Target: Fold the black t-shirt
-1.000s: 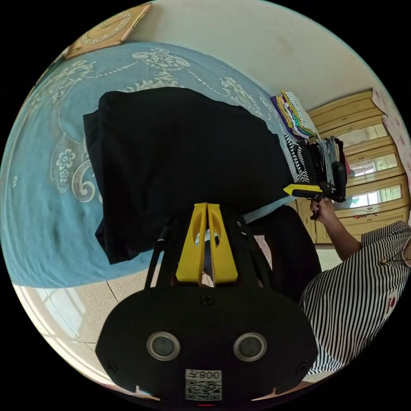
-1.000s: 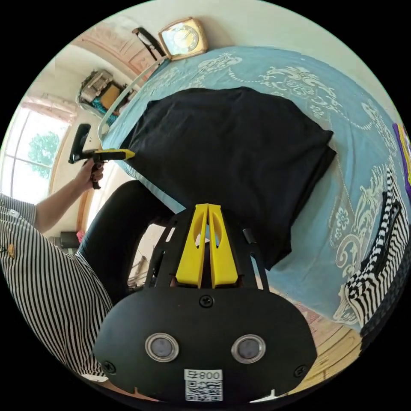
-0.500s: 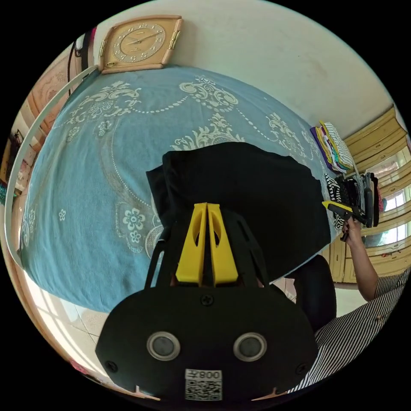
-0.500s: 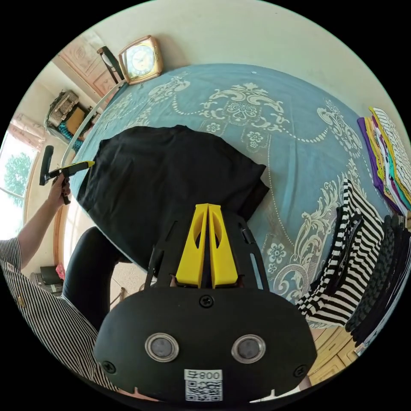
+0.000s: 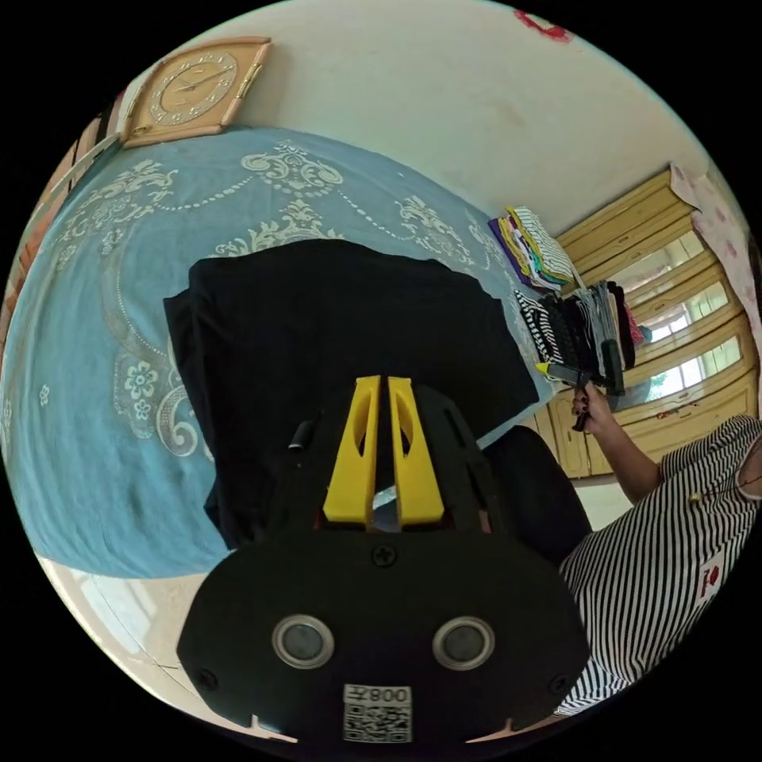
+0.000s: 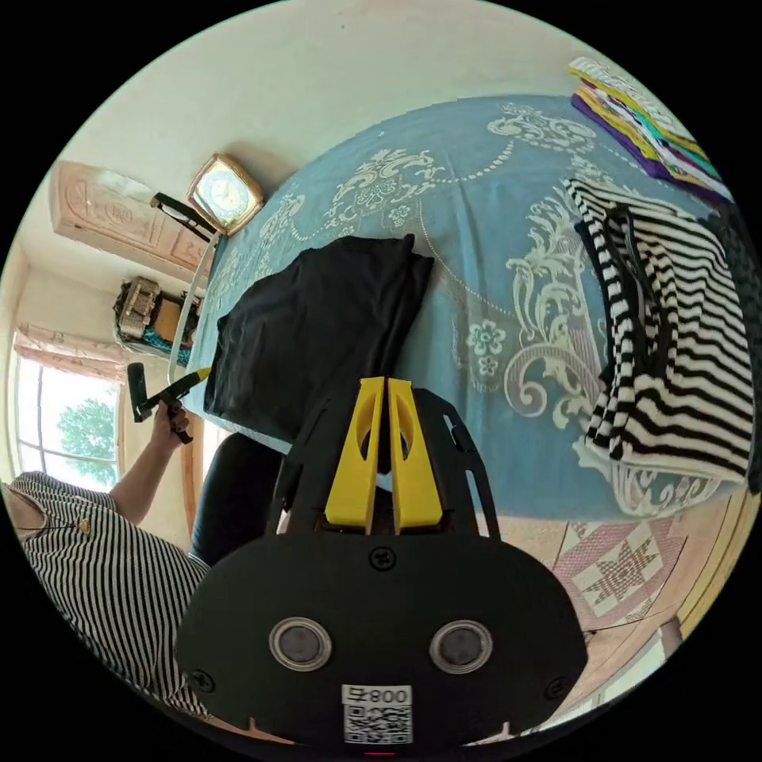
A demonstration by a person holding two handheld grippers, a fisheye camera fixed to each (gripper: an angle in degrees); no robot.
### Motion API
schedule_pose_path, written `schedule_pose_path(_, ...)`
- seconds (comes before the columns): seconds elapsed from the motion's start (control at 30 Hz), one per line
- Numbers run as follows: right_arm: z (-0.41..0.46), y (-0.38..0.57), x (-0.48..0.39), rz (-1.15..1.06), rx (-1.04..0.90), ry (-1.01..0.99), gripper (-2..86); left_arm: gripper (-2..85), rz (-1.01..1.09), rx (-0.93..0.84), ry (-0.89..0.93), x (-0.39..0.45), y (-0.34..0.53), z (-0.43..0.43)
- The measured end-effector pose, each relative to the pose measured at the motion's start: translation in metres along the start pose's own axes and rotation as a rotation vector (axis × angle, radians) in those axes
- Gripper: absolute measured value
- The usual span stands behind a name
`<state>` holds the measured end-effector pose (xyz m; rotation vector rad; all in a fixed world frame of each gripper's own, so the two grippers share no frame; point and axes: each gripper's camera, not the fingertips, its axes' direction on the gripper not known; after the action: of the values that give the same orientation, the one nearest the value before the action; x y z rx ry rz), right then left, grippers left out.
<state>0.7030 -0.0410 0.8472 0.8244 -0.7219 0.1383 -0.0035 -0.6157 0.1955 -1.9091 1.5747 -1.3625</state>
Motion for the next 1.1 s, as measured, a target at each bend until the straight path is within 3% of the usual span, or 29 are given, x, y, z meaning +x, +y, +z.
schedule_pose_path(0.2, -0.011, 0.038, 0.060, 0.183, -0.022, -0.223, 6.6, 6.0, 0.237, -0.161, 0.108, 0.070, 0.006, 0.084)
schedule_pose_path(0.4, -0.015, 0.027, 0.099, 0.265, -0.021, -0.373, 4.5, 8.4, 0.479, -0.243, 0.153, 0.142, 0.007, 0.161)
schedule_pose_path(0.67, -0.048, -0.001, 0.117, 0.228, 0.006, -0.495, 2.6, 11.4, 0.816, -0.280, -0.013, 0.241, 0.034, 0.261)
schedule_pose_path(0.8, -0.061, -0.020, 0.114, 0.172, -0.014, -0.486, 2.2, 4.4, 0.800, -0.252, -0.228, 0.258, 0.045, 0.292)
schedule_pose_path(1.1, -0.076, -0.094, 0.182, 0.202, 0.065, -0.437, 7.1, 2.3, 0.723, -0.182, -0.184, 0.255, 0.066, 0.297)
